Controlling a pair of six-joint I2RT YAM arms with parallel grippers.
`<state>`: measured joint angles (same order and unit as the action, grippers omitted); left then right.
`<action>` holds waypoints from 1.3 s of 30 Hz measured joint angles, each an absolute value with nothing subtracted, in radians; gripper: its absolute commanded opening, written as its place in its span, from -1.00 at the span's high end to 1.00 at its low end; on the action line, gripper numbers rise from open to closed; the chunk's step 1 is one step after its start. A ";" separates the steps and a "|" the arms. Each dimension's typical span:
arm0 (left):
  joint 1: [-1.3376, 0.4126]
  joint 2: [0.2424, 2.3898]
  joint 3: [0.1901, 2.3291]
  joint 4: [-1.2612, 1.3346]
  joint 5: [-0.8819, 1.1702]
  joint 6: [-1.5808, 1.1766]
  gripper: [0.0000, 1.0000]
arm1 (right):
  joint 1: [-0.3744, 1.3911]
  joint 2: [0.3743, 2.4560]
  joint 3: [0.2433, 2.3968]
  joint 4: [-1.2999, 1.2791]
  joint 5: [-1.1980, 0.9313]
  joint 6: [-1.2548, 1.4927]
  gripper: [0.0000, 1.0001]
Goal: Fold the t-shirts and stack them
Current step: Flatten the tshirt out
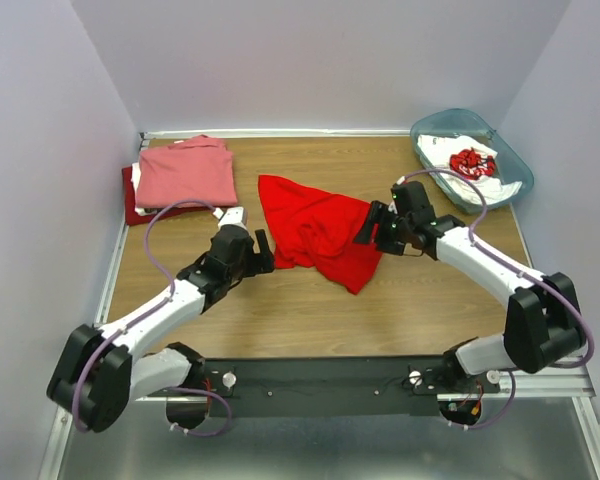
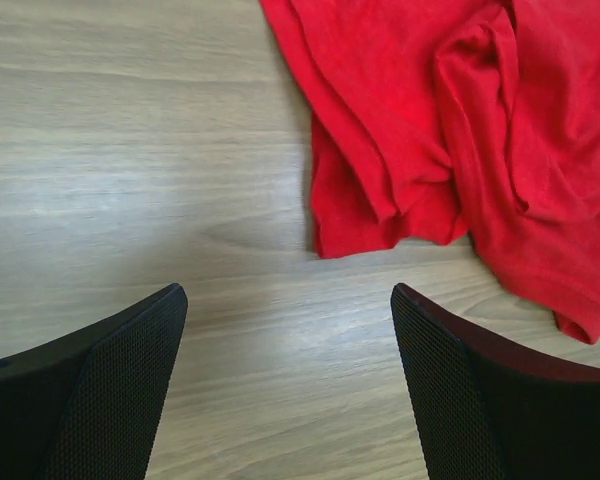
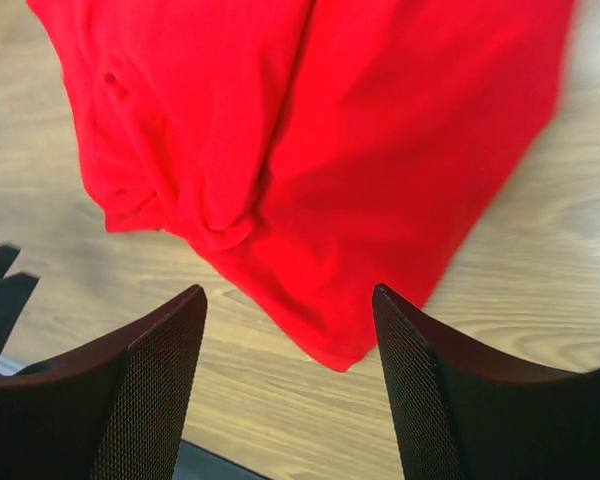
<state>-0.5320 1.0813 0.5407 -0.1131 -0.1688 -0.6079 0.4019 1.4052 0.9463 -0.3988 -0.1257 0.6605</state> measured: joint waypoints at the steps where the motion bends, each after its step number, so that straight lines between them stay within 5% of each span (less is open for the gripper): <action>1: -0.533 1.112 0.542 -0.096 -0.153 -0.612 -0.81 | 0.421 1.420 0.936 -0.384 -0.129 0.673 -0.49; 19: -0.552 1.448 0.640 0.157 0.039 -0.682 -0.81 | 0.482 1.626 0.900 -0.272 -0.198 0.745 -0.47; 31: -0.552 1.543 0.701 0.184 0.048 -0.682 -0.40 | 0.488 1.642 0.890 -0.271 -0.197 0.739 -0.39; 35: -0.552 1.572 0.719 0.185 0.048 -0.679 -0.12 | 0.498 1.659 0.900 -0.272 -0.192 0.730 0.17; 38: -0.552 1.599 0.732 0.185 0.048 -0.683 0.34 | 0.505 1.686 0.911 -0.274 -0.189 0.718 0.59; 39: -0.552 1.607 0.737 0.185 0.049 -0.678 0.68 | 0.508 1.696 0.916 -0.274 -0.188 0.714 0.85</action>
<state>-0.5522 1.6066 0.7372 0.1852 0.0486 -0.6785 0.5079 1.6958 0.9165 -0.2741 -0.1883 0.7136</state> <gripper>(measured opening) 0.423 0.274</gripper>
